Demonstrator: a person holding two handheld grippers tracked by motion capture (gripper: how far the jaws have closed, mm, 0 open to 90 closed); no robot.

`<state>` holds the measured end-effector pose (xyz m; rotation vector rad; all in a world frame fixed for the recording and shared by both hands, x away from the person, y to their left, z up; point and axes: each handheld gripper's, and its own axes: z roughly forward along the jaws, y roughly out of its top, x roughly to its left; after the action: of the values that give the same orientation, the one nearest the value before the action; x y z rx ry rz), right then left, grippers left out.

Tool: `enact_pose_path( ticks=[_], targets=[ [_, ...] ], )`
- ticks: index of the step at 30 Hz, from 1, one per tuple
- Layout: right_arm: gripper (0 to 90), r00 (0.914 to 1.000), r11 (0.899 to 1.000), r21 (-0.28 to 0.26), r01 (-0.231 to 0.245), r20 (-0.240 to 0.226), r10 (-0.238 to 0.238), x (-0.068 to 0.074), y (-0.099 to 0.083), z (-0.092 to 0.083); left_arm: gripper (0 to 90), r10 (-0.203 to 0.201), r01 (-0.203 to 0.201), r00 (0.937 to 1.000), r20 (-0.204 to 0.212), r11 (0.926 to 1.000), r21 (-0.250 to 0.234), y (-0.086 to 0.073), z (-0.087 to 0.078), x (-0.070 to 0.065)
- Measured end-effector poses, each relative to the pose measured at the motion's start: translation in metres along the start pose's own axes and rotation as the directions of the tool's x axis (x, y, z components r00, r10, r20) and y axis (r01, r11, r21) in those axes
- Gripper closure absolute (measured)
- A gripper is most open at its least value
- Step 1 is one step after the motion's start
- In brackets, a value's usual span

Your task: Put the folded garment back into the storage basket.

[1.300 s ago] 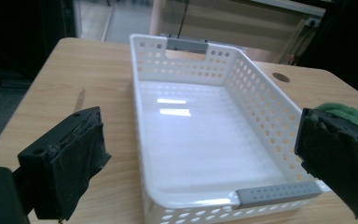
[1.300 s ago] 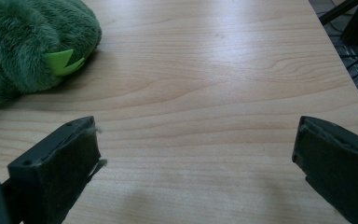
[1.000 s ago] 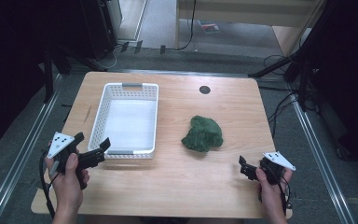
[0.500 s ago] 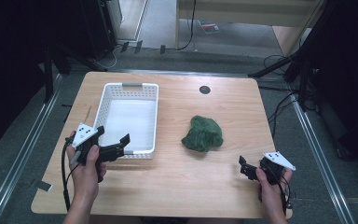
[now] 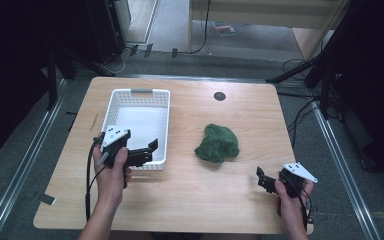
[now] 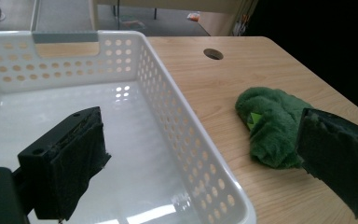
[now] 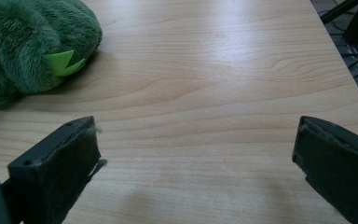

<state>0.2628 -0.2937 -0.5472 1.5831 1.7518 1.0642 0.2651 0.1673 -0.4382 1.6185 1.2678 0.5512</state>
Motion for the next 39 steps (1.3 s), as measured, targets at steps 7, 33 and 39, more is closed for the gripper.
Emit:
enact_pose_path(
  ticks=[7, 33, 39],
  targets=[
    [0.8, 1.0000, 1.000, 0.000, 0.001, 0.000, -0.001, 0.000, 0.000, 0.000, 2.5, 0.010, -0.010, 0.9996, 0.025, 0.9998, 0.015, 0.007, 0.016, -0.017],
    [0.8, 0.9999, 1.000, 0.004, -0.013, -0.007, 0.013, -0.001, 0.000, 0.000, 2.5, 0.040, -0.049, 0.9932, 0.109, 0.9956, 0.080, 0.022, 0.072, -0.088],
    [0.8, 0.9999, 1.000, 0.003, -0.012, -0.010, 0.012, -0.001, 0.000, 0.000, 2.5, 0.050, -0.062, 0.9906, 0.128, 0.9932, 0.099, 0.026, 0.088, -0.109]
  ],
)
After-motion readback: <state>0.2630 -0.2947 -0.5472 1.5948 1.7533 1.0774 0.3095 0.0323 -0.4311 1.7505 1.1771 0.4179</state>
